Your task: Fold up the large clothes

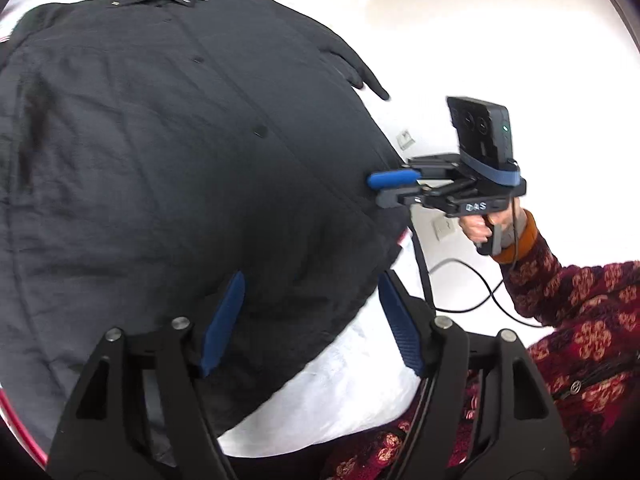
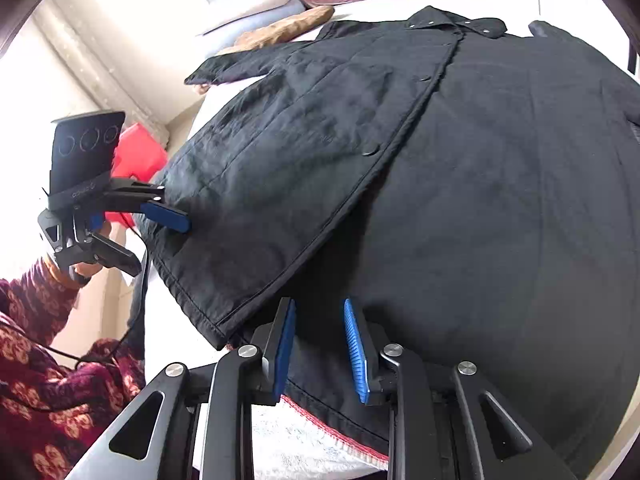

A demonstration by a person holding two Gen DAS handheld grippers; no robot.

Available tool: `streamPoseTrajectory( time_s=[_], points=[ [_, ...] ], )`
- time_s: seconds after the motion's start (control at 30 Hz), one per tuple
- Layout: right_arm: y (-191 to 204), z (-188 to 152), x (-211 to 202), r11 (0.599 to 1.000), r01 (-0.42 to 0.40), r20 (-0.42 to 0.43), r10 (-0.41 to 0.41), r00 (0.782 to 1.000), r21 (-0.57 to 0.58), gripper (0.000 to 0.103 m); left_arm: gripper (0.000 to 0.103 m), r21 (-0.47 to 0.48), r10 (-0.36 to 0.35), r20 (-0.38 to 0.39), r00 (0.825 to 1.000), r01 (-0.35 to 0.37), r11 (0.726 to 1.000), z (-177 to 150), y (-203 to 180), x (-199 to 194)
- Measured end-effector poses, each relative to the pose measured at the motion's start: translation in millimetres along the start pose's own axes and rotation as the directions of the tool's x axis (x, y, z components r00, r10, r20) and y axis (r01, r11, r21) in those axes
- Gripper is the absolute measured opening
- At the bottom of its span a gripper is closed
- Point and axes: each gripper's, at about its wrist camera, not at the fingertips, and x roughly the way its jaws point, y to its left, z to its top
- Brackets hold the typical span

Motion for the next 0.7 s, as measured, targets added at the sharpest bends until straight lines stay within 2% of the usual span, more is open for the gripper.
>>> streamPoseTrajectory(
  time_s=[0.03, 0.07, 0.1, 0.13, 0.17, 0.23, 0.33, 0.4, 0.5, 0.63, 0.7],
  points=[
    [-4, 4, -8, 1.000, 0.011, 0.024, -0.011, 1.000, 0.013, 0.045, 0.078, -0.034, 0.037, 0.041, 0.998, -0.035, 0.999, 6, 8, -12],
    [-10, 10, -15, 0.999, 0.020, 0.053, -0.021, 0.998, 0.026, 0.052, 0.082, -0.071, 0.079, 0.082, 0.994, -0.073, 0.995, 7, 16, -27],
    [-14, 18, -20, 0.999, 0.030, 0.082, -0.033, 0.996, 0.040, 0.062, 0.085, -0.113, 0.126, 0.124, 0.984, -0.112, 0.987, 11, 27, -38],
    [-17, 24, -28, 0.998, 0.041, 0.108, -0.046, 0.993, 0.054, 0.070, 0.086, -0.157, 0.182, 0.165, 0.969, -0.157, 0.975, 16, 40, -50],
    [-23, 33, -30, 0.996, 0.056, 0.126, -0.064, 0.990, 0.072, 0.072, 0.090, -0.206, 0.252, 0.196, 0.948, -0.212, 0.955, 20, 53, -62],
    [-32, 48, -30, 0.988, 0.101, 0.134, -0.116, 0.984, 0.115, 0.074, 0.093, -0.321, 0.385, 0.210, 0.898, -0.309, 0.895, 29, 85, -83],
    [-39, 78, -24, 0.973, 0.140, 0.121, -0.164, 0.979, 0.181, 0.074, 0.093, -0.520, 0.533, 0.175, 0.828, -0.382, 0.764, 40, 139, -113],
    [-46, 96, -20, 0.969, 0.111, 0.125, -0.141, 0.982, 0.221, 0.075, 0.093, -0.605, 0.600, 0.165, 0.783, -0.400, 0.688, 46, 168, -129],
    [-55, 121, -9, 0.966, 0.069, 0.128, -0.104, 0.986, 0.251, 0.075, 0.093, -0.680, 0.663, 0.162, 0.731, -0.404, 0.612, 48, 211, -144],
    [-58, 144, 7, 0.966, 0.054, 0.129, -0.089, 0.988, 0.253, 0.075, 0.093, -0.803, 0.716, 0.141, 0.684, -0.344, 0.487, 61, 278, -155],
    [-61, 152, 17, 0.962, 0.040, 0.108, -0.071, 0.992, 0.268, 0.075, 0.093, -0.848, 0.722, 0.155, 0.675, -0.284, 0.448, 61, 311, -163]
  ],
)
